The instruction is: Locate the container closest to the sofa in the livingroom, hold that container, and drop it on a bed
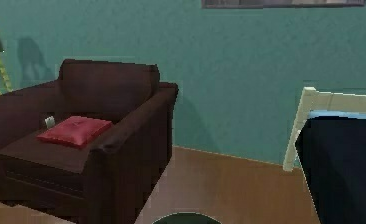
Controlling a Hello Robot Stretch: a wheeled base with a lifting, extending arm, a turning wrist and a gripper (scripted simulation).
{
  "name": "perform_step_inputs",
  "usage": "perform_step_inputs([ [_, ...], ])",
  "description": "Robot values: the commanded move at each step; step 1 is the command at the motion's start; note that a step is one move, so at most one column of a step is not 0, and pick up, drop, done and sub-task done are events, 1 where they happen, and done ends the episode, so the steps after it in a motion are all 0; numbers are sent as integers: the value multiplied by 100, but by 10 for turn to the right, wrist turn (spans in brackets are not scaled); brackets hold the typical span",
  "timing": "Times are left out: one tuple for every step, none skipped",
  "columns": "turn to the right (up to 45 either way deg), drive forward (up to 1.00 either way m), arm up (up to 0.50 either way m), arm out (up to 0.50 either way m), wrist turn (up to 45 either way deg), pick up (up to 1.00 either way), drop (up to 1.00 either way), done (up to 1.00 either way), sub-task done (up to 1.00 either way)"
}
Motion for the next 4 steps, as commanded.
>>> perform_step_inputs([
  [0,35,0,0,0,0,0,0,0],
  [450,0,0,0,0,0,0,0,0],
  [450,0,0,0,0,0,0,0,0],
  [150,0,0,0,0,0,0,0,0],
])
